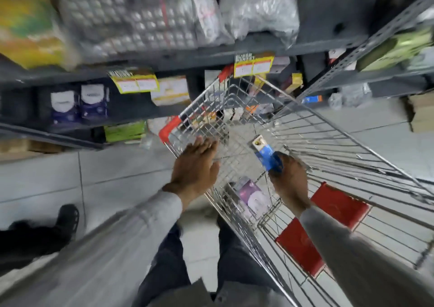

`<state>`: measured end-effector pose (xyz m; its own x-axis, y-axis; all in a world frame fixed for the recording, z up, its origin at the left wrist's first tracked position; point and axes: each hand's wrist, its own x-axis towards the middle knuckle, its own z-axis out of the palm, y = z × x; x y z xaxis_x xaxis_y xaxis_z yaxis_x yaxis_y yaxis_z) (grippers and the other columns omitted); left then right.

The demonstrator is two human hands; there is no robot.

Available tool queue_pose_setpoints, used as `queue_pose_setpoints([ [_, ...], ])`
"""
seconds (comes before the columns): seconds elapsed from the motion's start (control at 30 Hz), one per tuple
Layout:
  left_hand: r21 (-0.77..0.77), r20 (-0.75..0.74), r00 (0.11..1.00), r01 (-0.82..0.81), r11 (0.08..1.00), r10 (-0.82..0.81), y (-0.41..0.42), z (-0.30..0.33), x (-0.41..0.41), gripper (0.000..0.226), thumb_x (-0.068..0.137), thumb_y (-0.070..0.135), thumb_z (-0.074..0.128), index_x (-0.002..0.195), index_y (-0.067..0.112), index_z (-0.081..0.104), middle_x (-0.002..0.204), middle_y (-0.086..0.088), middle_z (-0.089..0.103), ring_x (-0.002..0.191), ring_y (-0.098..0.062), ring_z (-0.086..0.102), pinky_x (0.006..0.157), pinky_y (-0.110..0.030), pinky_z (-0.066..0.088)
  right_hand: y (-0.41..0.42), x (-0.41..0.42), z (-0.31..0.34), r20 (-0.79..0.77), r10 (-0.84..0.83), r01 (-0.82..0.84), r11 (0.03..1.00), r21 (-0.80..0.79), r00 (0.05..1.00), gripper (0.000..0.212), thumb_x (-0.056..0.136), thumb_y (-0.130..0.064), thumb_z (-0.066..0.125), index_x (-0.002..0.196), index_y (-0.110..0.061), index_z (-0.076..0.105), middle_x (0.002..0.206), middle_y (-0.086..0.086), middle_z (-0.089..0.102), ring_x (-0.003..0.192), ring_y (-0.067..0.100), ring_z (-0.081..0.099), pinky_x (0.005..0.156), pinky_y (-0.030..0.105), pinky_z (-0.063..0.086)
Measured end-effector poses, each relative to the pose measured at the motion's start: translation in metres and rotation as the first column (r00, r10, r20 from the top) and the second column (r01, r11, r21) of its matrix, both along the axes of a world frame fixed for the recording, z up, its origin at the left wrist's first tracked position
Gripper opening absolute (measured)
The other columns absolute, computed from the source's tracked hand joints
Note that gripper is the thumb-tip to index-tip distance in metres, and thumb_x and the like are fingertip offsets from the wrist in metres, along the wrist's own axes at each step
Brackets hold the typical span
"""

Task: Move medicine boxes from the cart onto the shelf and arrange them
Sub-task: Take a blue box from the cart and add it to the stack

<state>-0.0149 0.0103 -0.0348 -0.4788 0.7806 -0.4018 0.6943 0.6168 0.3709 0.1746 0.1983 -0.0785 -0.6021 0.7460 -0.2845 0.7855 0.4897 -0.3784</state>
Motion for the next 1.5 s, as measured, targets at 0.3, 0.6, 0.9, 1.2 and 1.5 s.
queue_pose_setpoints([
  [0.3, 0.575, -0.082, 0.963, -0.164, 0.802, 0.256, -0.024, 0.168, -0.044, 0.059, 0.099, 0.036, 0.059, 0.153, 0.016, 0.047, 0.162, -0.006, 0.044, 0.153, -0.021, 0.035, 0.124, -0.037, 0.032, -0.037, -0.067, 0.198, -0.43, 0.277, -0.156, 0.942, 0.296, 0.86, 0.056, 0.081, -0.025, 0.073, 0.134, -0.01, 0.063, 0.122, 0.01, 0.07, 0.107, 0.025, 0.056, 0.09, 0.027, 0.041],
  [0.6, 0.803, -0.404, 0.754, 0.02, 0.596, 0.518, -0.107, 0.332, -0.196, 0.057, 0.1, 0.037, 0.054, 0.153, 0.016, 0.045, 0.162, -0.004, 0.044, 0.155, -0.018, 0.031, 0.125, -0.042, 0.032, -0.06, -0.212, 0.39, -0.516, 0.661, -0.31, 0.73, 0.609, 0.545, 0.051, 0.095, -0.032, 0.06, 0.141, -0.011, 0.058, 0.132, 0.005, 0.065, 0.115, 0.024, 0.055, 0.105, 0.033, 0.043],
  [0.9, 0.582, -0.477, 0.64, -0.283, 0.762, 0.602, -0.136, 0.383, -0.305, 0.062, 0.105, 0.041, 0.035, 0.155, 0.004, 0.038, 0.164, -0.019, 0.039, 0.154, -0.033, 0.031, 0.127, -0.048, 0.025, -0.084, -0.385, 0.495, -0.303, 0.732, -0.476, 0.644, 0.599, 0.61, 0.046, 0.09, -0.023, 0.07, 0.134, -0.011, 0.064, 0.119, 0.016, 0.069, 0.113, 0.04, 0.061, 0.098, 0.046, 0.047],
  [1.2, 0.529, -0.552, 0.577, -0.316, 0.788, 0.602, -0.137, 0.376, -0.317, 0.074, 0.102, 0.054, 0.015, 0.154, 0.008, 0.04, 0.164, -0.013, 0.039, 0.154, -0.025, 0.033, 0.128, -0.043, 0.02, -0.123, -0.454, 0.48, -0.26, 0.728, -0.561, 0.665, 0.494, 0.634, 0.053, 0.097, -0.033, 0.062, 0.148, -0.02, 0.053, 0.147, 0.009, 0.057, 0.135, 0.031, 0.049, 0.113, 0.042, 0.038],
  [1.5, 0.676, -0.383, 0.629, -0.308, 0.669, 0.677, -0.139, 0.382, -0.312, 0.058, 0.106, 0.045, 0.034, 0.152, 0.012, 0.044, 0.16, -0.011, 0.046, 0.152, -0.025, 0.038, 0.128, -0.045, 0.023, -0.118, -0.425, 0.461, -0.362, 0.793, -0.459, 0.588, 0.666, 0.491, 0.049, 0.098, -0.027, 0.062, 0.146, -0.015, 0.054, 0.144, 0.001, 0.056, 0.129, 0.023, 0.049, 0.11, 0.041, 0.044],
])
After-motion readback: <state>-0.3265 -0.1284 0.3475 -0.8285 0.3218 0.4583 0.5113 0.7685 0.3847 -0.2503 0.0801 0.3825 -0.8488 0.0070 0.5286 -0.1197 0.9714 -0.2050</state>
